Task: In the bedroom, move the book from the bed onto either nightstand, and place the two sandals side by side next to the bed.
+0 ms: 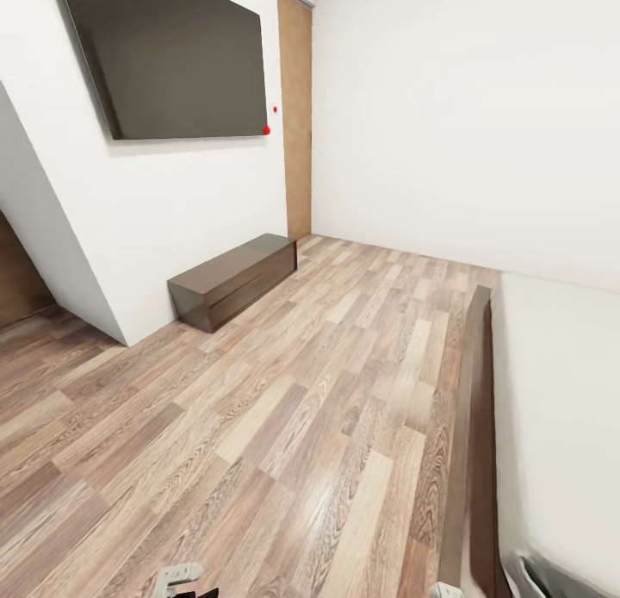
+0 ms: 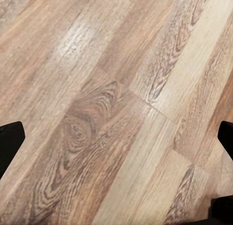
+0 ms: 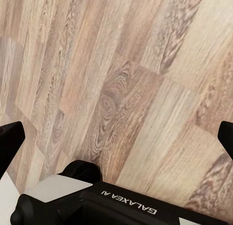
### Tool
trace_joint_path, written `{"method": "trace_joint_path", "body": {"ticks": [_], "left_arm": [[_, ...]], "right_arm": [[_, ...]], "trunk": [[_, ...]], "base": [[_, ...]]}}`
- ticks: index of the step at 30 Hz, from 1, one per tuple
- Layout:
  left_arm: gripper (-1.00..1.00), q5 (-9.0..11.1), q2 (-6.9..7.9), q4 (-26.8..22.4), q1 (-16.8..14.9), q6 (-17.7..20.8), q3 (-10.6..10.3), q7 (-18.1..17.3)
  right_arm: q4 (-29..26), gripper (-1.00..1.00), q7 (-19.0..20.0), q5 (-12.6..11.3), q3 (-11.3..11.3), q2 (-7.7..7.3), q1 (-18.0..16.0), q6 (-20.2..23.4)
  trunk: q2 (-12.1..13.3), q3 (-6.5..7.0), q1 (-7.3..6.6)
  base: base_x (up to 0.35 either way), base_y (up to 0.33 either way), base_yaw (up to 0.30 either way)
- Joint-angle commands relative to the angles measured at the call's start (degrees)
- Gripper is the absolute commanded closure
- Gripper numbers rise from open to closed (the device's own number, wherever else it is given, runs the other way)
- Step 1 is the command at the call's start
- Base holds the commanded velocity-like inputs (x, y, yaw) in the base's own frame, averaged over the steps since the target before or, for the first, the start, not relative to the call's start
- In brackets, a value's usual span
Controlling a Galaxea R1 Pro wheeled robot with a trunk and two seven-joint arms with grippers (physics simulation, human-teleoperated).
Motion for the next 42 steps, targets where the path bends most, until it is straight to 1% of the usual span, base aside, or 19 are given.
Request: {"method": "trace_joint_path", "body": {"ticks": [1,8,38,42], "left_arm": [[-1.0,-0.61,0.02,0.06,-0.04,-0.3,0.43,-0.1],[-1.0,-0.61,0.02,0.06,-0.04,-0.29,0.45,-0.1],[-1.0,-0.61,-0.03,0.15,-0.01,-0.23,0.42,-0.11],[-1.0,-0.61,0.0,0.1,0.0,-0.22,0.46,-0.11]], "right_arm": [[0.29,-1.0,0.23,-0.55,0.21,-0.02,-0.09,-0.32],[0.29,-1.0,0.23,-0.54,0.21,-0.02,-0.09,-0.32],[0.29,-1.0,0.23,-0.54,0.21,-0.02,-0.09,-0.32],[0.29,-1.0,0.23,-0.54,0.21,-0.02,-0.1,-0.32]], "trunk": [[-0.03,-0.04,-0.01],[-0.03,0.37,-0.01],[-0.03,3.1,-0.01],[-0.03,3.25,-0.01]], "base": [[0.0,0.0,0.0],[0.0,0.0,0.0],[0.0,0.0,0.0],[0.002,0.0,0.0]]}}
